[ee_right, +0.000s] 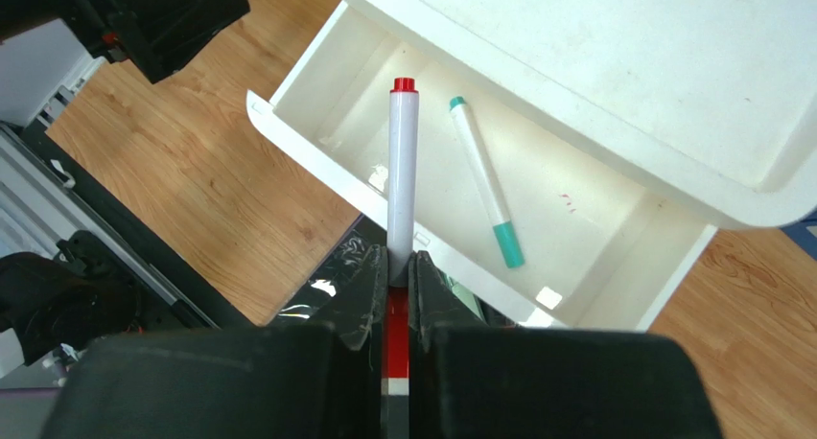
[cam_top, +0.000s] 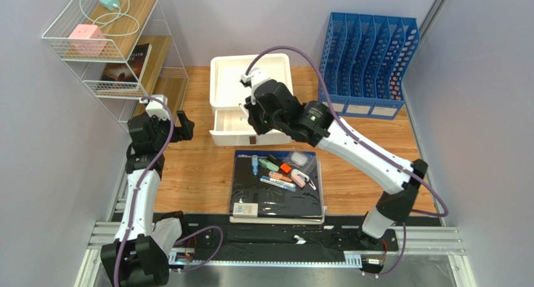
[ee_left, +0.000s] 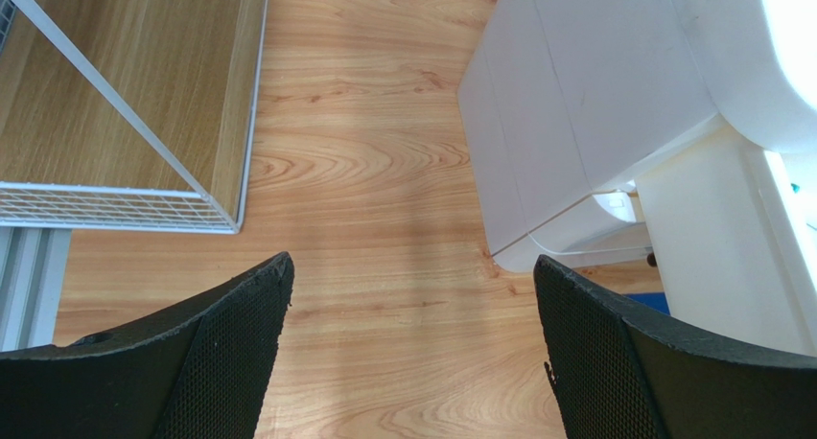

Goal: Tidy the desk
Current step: Pick up the stationery from the corner of the board.

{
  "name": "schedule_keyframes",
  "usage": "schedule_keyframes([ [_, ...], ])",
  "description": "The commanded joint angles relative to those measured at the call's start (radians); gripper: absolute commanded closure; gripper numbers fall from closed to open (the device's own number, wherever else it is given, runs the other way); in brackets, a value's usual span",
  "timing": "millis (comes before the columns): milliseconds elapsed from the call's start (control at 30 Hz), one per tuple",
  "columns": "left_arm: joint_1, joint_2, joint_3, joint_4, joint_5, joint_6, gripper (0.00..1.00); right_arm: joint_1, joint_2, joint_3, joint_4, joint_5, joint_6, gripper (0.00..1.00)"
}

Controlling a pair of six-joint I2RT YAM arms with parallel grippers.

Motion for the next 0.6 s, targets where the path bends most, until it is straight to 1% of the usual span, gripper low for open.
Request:
schedule_keyframes([
  [0, 0.009, -0.013, -0.008, 0.035, 0.009, 0.0, 0.0, -0.053, 0.127, 0.115, -0.064, -0.097, -0.055, 1.0],
  [67, 0.01, -0.016, -0.008, 0.035, 0.007, 0.002, 0.01, -0.085, 0.191, 0.163, -0.095, -0.15, -0.049, 1.0],
  [133, 0.009, -0.019, -0.011, 0.036, 0.007, 0.002, 0.01, -0.104, 0.223, 0.177, -0.109, -0.155, -0.043, 1.0],
  [367, 0.007, -0.025, -0.011, 0.039, 0.007, 0.0, 0.0, -0.116, 0.231, 0.137, -0.112, -0.183, -0.044, 1.0],
  [567, 0.01, -0.031, -0.012, 0.036, 0.003, 0.0, 0.0, -0.139, 0.256, 0.177, -0.133, -0.189, -0.044, 1.0],
])
